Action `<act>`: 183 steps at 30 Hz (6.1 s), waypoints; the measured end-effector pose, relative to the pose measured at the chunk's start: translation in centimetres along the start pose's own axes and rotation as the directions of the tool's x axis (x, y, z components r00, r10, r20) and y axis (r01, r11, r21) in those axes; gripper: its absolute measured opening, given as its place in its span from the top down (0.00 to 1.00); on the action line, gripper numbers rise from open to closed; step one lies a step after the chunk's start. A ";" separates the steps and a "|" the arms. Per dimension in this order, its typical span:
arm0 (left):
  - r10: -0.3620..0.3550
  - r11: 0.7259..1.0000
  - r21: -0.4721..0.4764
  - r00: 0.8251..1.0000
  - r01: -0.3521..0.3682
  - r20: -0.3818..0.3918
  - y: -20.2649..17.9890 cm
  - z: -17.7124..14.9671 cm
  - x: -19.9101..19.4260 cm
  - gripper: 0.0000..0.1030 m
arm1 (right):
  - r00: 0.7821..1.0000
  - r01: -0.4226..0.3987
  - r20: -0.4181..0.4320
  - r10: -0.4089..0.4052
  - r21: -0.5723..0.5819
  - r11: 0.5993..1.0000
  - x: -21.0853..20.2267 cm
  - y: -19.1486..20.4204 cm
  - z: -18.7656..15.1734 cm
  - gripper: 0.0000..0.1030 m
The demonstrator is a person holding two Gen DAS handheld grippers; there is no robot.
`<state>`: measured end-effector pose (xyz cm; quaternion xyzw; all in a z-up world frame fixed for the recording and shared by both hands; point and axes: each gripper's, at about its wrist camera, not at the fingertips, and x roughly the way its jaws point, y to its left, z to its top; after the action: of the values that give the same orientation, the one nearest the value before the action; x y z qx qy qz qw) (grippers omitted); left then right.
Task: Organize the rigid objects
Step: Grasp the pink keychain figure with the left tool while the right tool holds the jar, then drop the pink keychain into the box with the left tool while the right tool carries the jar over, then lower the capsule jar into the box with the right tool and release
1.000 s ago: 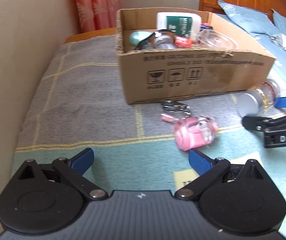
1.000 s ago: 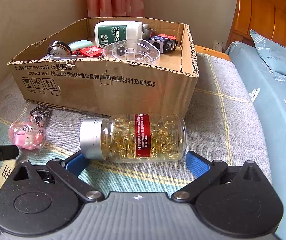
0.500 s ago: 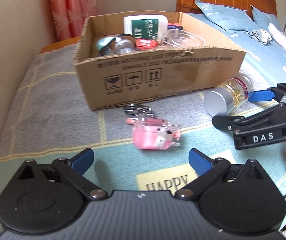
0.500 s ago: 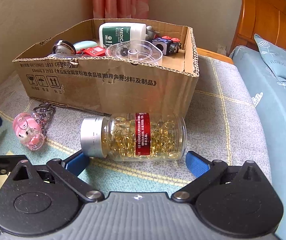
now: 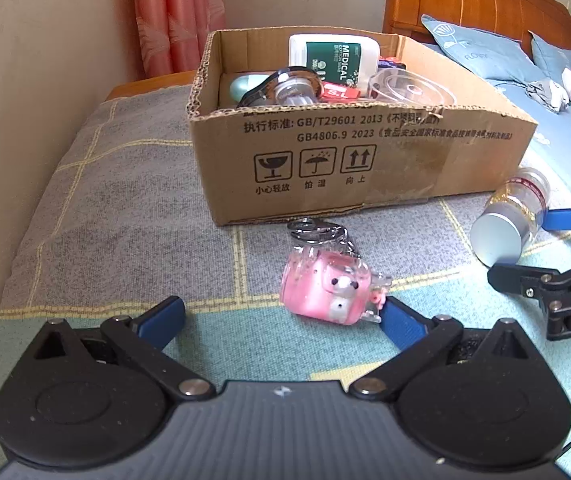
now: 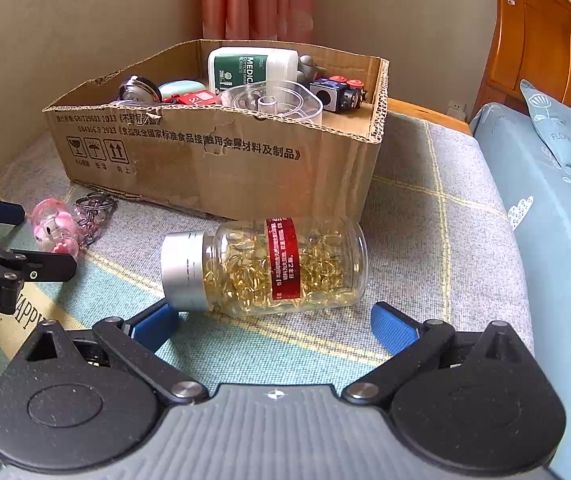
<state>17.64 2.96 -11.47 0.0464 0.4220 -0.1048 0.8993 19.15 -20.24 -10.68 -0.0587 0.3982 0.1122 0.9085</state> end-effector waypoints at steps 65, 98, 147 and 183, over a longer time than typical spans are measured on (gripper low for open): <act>-0.109 0.980 0.167 0.994 0.109 -0.010 -1.8 2.2 -0.4 0.51 | 1.000 -0.009 -0.029 0.005 -0.123 0.992 -0.5 1.1 3.1 0.05; -0.147 0.961 0.244 0.987 0.126 0.072 -2.8 10.4 -9.5 0.52 | 0.987 -0.153 0.009 0.158 -0.202 0.967 -8.0 -0.5 5.1 0.07; 0.034 0.994 0.099 0.979 -0.055 0.202 -2.4 13.5 -5.8 0.03 | 0.989 -0.117 0.072 0.130 -0.165 0.979 -7.6 -3.7 10.5 0.06; 0.160 0.985 -0.096 0.973 -0.145 0.164 -1.3 2.7 -10.4 0.03 | 0.986 -0.105 -0.134 0.094 -0.072 0.992 7.6 -2.3 21.2 0.06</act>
<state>12.85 2.78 -1.77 0.0321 0.3425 -0.0214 0.9387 39.83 -17.08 -1.92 -0.0816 0.4546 0.1689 0.8707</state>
